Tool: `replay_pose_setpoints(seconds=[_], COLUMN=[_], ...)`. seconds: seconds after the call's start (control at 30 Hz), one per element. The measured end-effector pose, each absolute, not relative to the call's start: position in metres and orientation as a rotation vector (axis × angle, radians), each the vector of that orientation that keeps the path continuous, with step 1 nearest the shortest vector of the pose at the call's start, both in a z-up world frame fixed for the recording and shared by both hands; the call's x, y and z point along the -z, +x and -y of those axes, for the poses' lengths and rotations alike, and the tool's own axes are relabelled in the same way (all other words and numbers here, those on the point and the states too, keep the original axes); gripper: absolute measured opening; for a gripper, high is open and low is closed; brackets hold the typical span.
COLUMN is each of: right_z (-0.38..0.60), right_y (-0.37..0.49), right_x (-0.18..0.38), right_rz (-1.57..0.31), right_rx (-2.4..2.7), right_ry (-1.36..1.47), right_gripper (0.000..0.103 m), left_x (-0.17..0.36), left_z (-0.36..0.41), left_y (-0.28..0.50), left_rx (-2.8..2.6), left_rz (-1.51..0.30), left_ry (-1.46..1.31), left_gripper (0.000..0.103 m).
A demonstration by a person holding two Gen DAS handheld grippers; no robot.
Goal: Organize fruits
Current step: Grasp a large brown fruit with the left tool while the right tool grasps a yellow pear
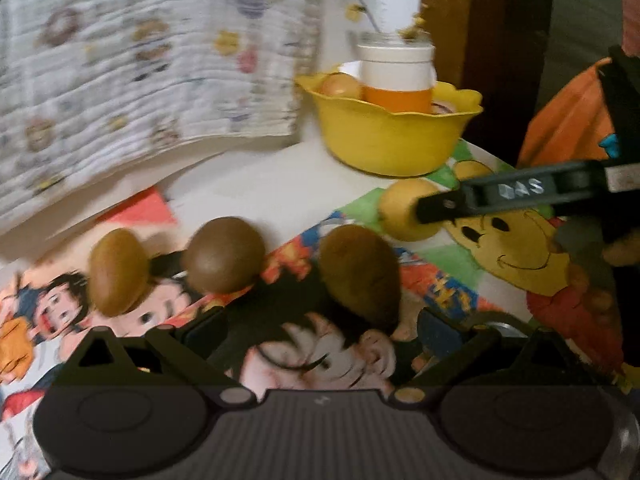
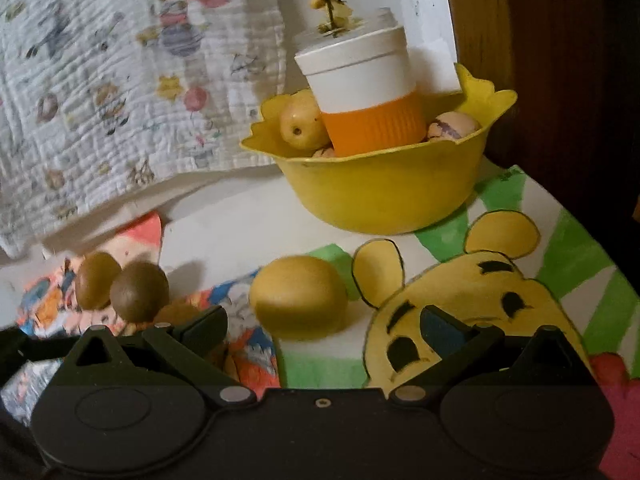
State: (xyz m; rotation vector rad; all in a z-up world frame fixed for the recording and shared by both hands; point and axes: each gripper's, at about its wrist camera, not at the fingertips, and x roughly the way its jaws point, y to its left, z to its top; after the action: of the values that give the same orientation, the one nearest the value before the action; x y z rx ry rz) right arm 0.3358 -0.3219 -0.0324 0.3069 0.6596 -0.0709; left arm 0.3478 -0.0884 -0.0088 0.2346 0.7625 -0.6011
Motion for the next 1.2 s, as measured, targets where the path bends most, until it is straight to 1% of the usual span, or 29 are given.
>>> replay_pose_setpoints(seconds=[0.23,0.37,0.43,0.53,0.6,0.77,0.93,1.0,1.03,1.2], right_z=[0.324,0.319,0.316,0.312,0.311,0.311,0.313,0.313,0.313,0.313], right_y=[0.359,0.366,0.369,0.372,0.373,0.374,0.373,0.373,0.372,0.371], right_x=[0.038,0.040,0.041,0.041,0.043,0.043,0.044,0.044,0.044,0.044], right_rz=[-0.659,-0.671,-0.677,-0.684,-0.694,-0.698,-0.688,-0.685,-0.683,-0.674], right_rx=[0.056,0.044,0.033,0.025,0.023,0.011,0.006,0.005,0.005,-0.001], right_ry=[0.339,0.340,0.338,0.333,0.335,0.353,0.364,0.364,0.363,0.362], right_gripper=[0.087,0.080,0.076,0.071,0.068,0.067,0.066,0.066,0.066,0.066], left_x=[0.022,0.022,0.021,0.022,0.024,0.028,0.031,0.032,0.032,0.032], left_z=[0.114,0.121,0.122,0.125,0.128,0.129,0.129,0.130,0.130,0.131], left_y=[0.363,0.370,0.373,0.377,0.379,0.382,0.386,0.386,0.386,0.387], left_rx=[0.608,0.616,0.617,0.624,0.629,0.630,0.645,0.661,0.669,0.671], left_rz=[-0.746,-0.747,-0.741,-0.749,-0.758,-0.774,-0.794,-0.798,-0.800,-0.804], left_ry=[0.274,0.270,0.263,0.266,0.272,0.276,0.252,0.242,0.237,0.226], left_gripper=[0.102,0.100,0.098,0.092,0.087,0.077,0.071,0.064,0.062,0.061])
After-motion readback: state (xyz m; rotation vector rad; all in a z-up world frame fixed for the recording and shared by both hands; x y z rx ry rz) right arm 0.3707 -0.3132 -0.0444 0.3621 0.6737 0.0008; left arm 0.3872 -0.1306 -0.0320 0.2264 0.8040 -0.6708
